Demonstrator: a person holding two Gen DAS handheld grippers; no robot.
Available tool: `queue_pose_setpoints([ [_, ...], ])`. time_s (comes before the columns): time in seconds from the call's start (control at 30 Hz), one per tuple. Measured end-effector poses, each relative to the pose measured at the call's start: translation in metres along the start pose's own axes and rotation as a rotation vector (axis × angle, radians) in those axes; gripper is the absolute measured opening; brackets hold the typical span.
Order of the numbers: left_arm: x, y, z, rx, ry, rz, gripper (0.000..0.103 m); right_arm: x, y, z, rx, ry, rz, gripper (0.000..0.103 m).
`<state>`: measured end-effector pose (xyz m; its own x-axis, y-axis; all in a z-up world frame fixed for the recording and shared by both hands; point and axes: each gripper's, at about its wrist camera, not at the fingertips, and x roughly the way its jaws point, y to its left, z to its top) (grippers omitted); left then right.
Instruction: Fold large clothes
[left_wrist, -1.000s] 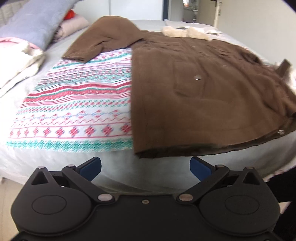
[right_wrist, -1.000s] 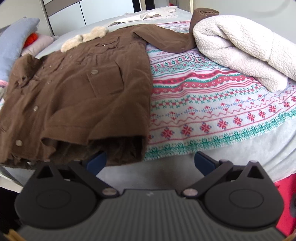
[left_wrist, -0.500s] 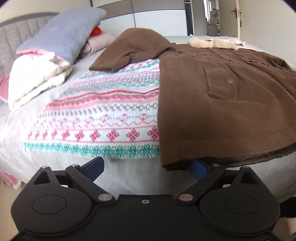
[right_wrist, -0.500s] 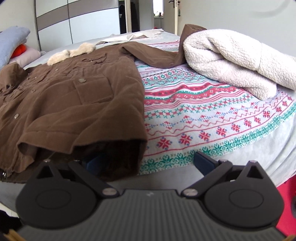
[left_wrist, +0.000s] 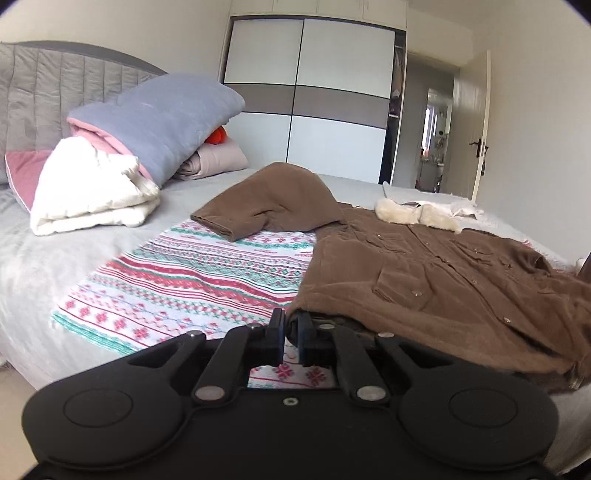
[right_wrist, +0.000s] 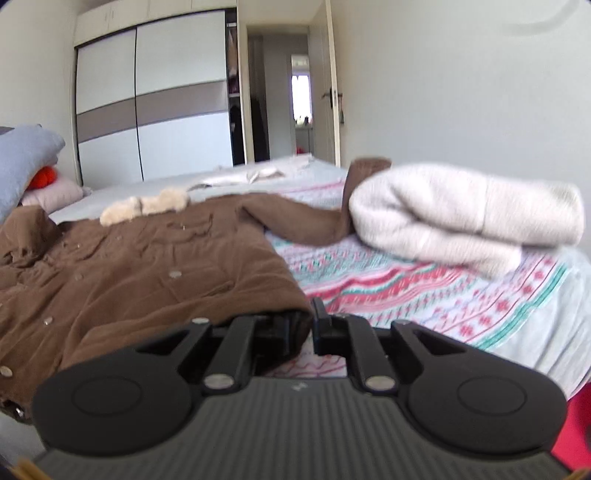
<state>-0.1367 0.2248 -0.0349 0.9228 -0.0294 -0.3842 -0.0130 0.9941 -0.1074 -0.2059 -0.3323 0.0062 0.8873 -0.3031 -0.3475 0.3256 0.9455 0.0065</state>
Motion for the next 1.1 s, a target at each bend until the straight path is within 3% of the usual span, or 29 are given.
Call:
queue_pose_setpoints([
  [0.07, 0.013, 0.007, -0.005, -0.006, 0.093, 0.022, 0.007, 0.009, -0.004, -0.005, 0.007, 0.075, -0.019, 0.010],
  [0.17, 0.051, 0.017, -0.034, -0.042, 0.296, 0.040, 0.008, 0.044, -0.016, -0.026, 0.084, 0.267, -0.023, 0.011],
  [0.2, 0.058, 0.017, -0.043, -0.033, 0.337, 0.067, 0.006, 0.046, -0.020, -0.031, 0.108, 0.268, -0.018, 0.011],
  [0.23, 0.062, 0.017, -0.049, -0.009, 0.375, 0.142, 0.006, 0.045, -0.020, -0.030, 0.102, 0.262, -0.024, 0.012],
  [0.3, 0.064, 0.033, -0.050, -0.094, 0.421, 0.149, 0.008, 0.040, -0.017, -0.024, 0.075, 0.269, -0.051, 0.025],
  [0.37, 0.056, 0.039, -0.044, -0.100, 0.415, 0.133, 0.009, 0.030, -0.020, -0.021, 0.032, 0.281, -0.076, 0.051],
  [0.43, 0.042, 0.034, -0.036, -0.035, 0.375, 0.129, 0.013, 0.017, -0.027, -0.018, 0.019, 0.276, -0.066, 0.059],
  [0.5, 0.030, 0.029, -0.026, -0.015, 0.337, 0.106, 0.033, 0.003, -0.034, -0.012, 0.050, 0.270, -0.039, 0.060],
  [0.6, 0.021, 0.010, -0.008, 0.014, 0.259, 0.043, 0.053, -0.009, -0.039, 0.003, 0.101, 0.241, 0.020, 0.066],
  [0.7, 0.030, -0.022, 0.007, 0.061, 0.215, -0.063, 0.055, -0.012, -0.023, 0.019, 0.096, 0.205, 0.096, 0.073],
  [0.87, 0.062, -0.084, 0.019, 0.118, 0.215, -0.250, 0.056, 0.008, 0.024, 0.038, 0.026, 0.187, 0.214, 0.080],
  [1.0, 0.089, -0.125, 0.019, 0.203, 0.224, -0.313, 0.057, 0.038, 0.064, 0.048, -0.013, 0.230, 0.296, 0.082],
  [1.1, 0.111, -0.132, 0.029, 0.222, 0.279, -0.305, 0.057, 0.061, 0.096, 0.059, -0.040, 0.264, 0.359, 0.084],
])
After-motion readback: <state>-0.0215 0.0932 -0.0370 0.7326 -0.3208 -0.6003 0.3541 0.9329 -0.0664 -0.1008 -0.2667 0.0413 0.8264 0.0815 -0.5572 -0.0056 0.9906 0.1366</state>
